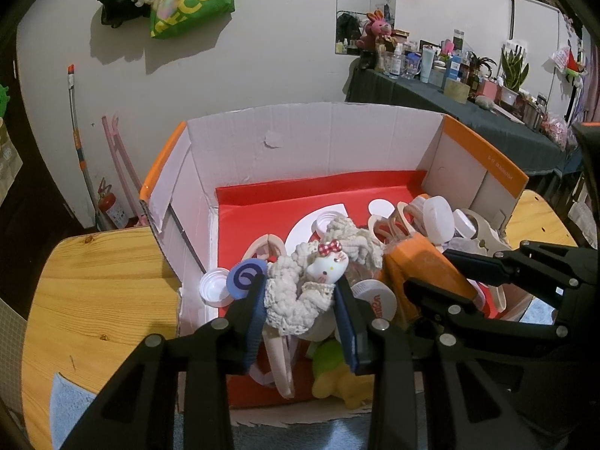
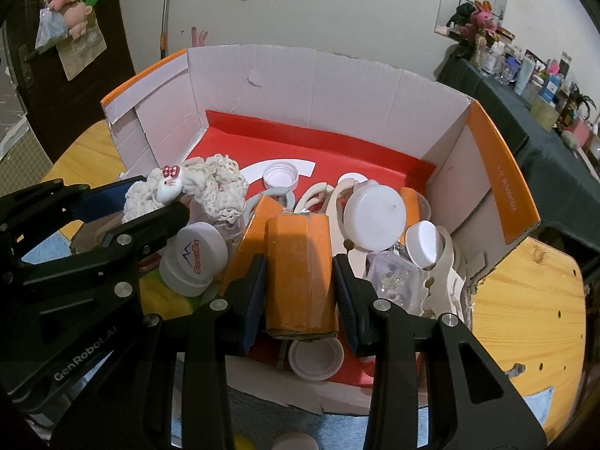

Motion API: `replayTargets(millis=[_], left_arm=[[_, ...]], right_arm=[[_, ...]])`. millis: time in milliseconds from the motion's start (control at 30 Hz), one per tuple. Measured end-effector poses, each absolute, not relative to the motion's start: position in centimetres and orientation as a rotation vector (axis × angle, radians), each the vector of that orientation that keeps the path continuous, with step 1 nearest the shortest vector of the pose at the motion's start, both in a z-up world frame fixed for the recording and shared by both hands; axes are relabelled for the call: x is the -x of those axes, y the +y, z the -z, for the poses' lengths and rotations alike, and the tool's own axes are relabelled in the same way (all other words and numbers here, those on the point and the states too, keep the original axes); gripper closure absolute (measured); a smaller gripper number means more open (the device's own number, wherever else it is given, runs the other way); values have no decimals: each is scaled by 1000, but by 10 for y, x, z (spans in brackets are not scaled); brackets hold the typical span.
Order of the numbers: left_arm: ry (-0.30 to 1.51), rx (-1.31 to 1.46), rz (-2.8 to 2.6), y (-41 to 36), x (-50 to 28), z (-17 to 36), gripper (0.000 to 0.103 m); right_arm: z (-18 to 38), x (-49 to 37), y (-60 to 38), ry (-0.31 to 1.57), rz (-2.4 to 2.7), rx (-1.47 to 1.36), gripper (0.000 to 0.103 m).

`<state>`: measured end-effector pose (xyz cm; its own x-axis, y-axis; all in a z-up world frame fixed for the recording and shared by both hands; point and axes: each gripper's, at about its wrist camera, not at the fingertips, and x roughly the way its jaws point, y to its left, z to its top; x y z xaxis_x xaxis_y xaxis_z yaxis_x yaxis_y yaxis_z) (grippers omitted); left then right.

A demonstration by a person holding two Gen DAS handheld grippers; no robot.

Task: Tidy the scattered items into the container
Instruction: 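Open the left gripper releasing the scrunchie while the right gripper releases the orange cylinder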

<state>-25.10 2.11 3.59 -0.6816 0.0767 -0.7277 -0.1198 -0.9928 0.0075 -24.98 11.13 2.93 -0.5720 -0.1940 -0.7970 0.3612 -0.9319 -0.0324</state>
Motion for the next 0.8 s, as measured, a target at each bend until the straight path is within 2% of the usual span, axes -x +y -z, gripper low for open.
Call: replayTargets(millis=[467,633,800], left_arm=[[87,1196,-2791,19,252,-36,63],[75,1199,-2795,16,251,-36,56],[73,1198,-2796,13,252,-36,56]], right_arm=[[-29,249,110,282,2524,-1243,69],[-28,249,110,279,2522,-1249,68],[-27,250,111,271,2522,-1250,67]])
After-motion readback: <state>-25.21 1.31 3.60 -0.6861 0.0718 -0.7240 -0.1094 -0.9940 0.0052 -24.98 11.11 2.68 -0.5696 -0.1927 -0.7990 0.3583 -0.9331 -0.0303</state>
